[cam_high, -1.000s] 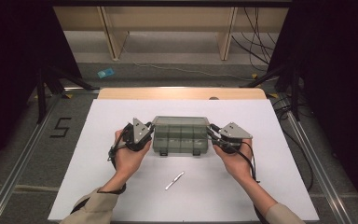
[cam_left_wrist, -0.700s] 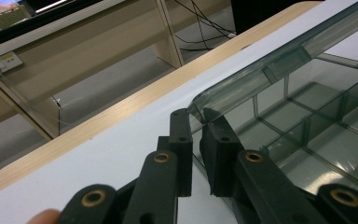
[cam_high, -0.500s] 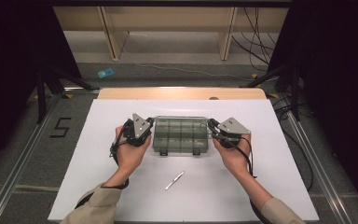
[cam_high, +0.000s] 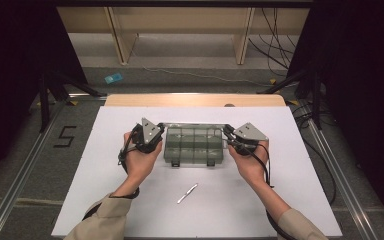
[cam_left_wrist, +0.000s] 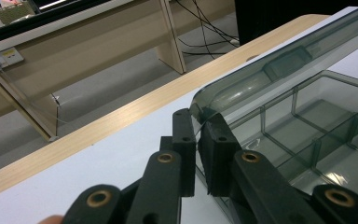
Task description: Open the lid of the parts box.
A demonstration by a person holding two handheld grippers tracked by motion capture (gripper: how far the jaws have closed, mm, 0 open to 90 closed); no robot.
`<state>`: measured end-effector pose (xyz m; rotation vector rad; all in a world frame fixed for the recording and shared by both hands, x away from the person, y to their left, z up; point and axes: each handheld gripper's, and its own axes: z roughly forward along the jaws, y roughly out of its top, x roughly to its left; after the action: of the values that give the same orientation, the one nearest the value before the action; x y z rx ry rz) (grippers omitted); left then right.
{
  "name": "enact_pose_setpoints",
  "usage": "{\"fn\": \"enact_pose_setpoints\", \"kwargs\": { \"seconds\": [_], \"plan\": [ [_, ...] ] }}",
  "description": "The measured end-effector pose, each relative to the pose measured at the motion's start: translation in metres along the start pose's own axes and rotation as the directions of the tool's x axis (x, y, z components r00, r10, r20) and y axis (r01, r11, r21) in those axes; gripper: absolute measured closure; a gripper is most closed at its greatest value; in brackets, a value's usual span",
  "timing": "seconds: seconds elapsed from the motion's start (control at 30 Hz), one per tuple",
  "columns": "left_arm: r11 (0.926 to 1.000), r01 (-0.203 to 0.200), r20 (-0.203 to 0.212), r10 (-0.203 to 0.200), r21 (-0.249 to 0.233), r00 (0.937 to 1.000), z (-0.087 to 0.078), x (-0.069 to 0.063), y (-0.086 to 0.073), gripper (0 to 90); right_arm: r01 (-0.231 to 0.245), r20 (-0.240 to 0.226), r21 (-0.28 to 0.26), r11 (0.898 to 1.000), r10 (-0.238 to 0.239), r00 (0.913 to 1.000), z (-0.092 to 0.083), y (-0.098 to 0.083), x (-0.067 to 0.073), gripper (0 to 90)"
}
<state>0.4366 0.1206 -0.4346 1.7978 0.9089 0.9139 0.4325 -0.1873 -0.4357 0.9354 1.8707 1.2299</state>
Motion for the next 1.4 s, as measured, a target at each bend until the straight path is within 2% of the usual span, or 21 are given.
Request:
{"fn": "enact_pose_setpoints", "kwargs": {
  "seconds": [0.4,0.5,0.53,0.57,0.7,0.77,0.83,0.87,0.9,0.97,1.0,1.07,1.17,1.2,1.23,1.33,1.37,1.4],
  "plan": [
    [0.9999,0.010,0.004,-0.010,-0.003,0.9999,0.004,0.004,0.004,84.4,0.007,0.007,-0.015,1.000,-0.007,0.9999,0.005,0.004,-0.004,83.3],
    [0.9999,0.016,0.004,-0.016,-0.004,0.9999,0.005,0.004,0.006,84.5,0.000,0.015,-0.016,1.000,0.000,0.9999,0.006,0.005,-0.005,83.4],
    [0.9997,0.024,0.003,-0.024,-0.007,0.9997,0.005,0.004,0.006,84.5,-0.019,0.005,-0.002,1.000,0.019,0.9998,0.006,0.006,-0.004,83.4],
    [0.9997,0.025,0.003,-0.025,-0.008,0.9997,0.005,0.005,0.006,84.5,0.000,0.018,-0.016,1.000,0.000,0.9998,0.006,0.006,-0.005,83.5],
    [0.9995,0.031,0.004,-0.031,-0.009,0.9995,0.007,0.005,0.008,84.6,-0.002,0.025,-0.018,1.000,0.002,0.9997,0.008,0.008,-0.006,83.6],
    [0.9995,0.031,0.004,-0.031,-0.009,0.9995,0.008,0.006,0.009,84.7,-0.019,0.012,-0.010,1.000,0.019,0.9997,0.009,0.008,-0.006,83.7],
    [0.9994,0.032,0.004,-0.032,-0.009,0.9995,0.008,0.007,0.010,84.7,-0.008,0.020,-0.017,1.000,0.009,0.9998,0.009,0.009,-0.007,83.7],
    [0.9998,0.018,0.005,-0.018,0.002,0.9998,0.008,0.008,0.010,84.7,-0.008,0.021,-0.015,1.000,0.009,0.9998,0.009,0.009,-0.007,83.7],
    [0.9993,0.035,0.004,-0.035,-0.010,0.9994,0.009,0.008,0.010,84.7,-0.010,0.023,-0.014,1.000,0.010,0.9997,0.010,0.009,-0.007,83.7],
    [0.9994,0.034,0.006,-0.034,-0.007,0.9994,0.010,0.009,0.011,84.8,-0.012,0.022,-0.020,1.000,0.012,0.9997,0.011,0.010,-0.008,83.7],
    [0.9994,0.034,0.006,-0.034,-0.007,0.9994,0.010,0.009,0.011,84.8,-0.032,0.013,-0.008,0.999,0.032,0.9994,0.011,0.010,-0.007,83.7],
    [0.9992,0.039,0.005,-0.039,-0.012,0.9992,0.011,0.009,0.012,84.8,-0.014,0.029,-0.019,1.000,0.015,0.9995,0.012,0.011,-0.008,83.7],
    [0.9988,0.047,0.005,-0.047,-0.013,0.9989,0.012,0.010,0.012,84.8,-0.015,0.030,-0.019,1.000,0.015,0.9994,0.013,0.011,-0.009,83.7],
    [0.9987,0.050,0.005,-0.049,-0.015,0.9988,0.012,0.010,0.012,84.8,-0.034,0.017,0.003,0.999,0.034,0.9993,0.013,0.012,-0.008,83.7],
    [0.9987,0.049,0.005,-0.049,-0.013,0.9988,0.012,0.010,0.013,84.8,-0.018,0.028,-0.013,1.000,0.018,0.9994,0.014,0.012,-0.009,83.7],
    [0.9987,0.050,0.009,-0.050,-0.011,0.9987,0.012,0.011,0.013,84.8,-0.021,0.032,-0.016,1.000,0.021,0.9993,0.016,0.012,-0.009,83.7],
    [0.9988,0.049,0.008,-0.049,-0.009,0.9988,0.013,0.012,0.014,84.8,-0.038,0.024,-0.004,0.999,0.038,0.9990,0.016,0.013,-0.008,83.7],
    [0.9982,0.061,0.005,-0.061,-0.001,0.9981,0.012,0.011,0.014,84.8,-0.022,0.028,-0.013,1.000,0.023,0.9993,0.017,0.013,-0.010,83.7]
  ]
}}
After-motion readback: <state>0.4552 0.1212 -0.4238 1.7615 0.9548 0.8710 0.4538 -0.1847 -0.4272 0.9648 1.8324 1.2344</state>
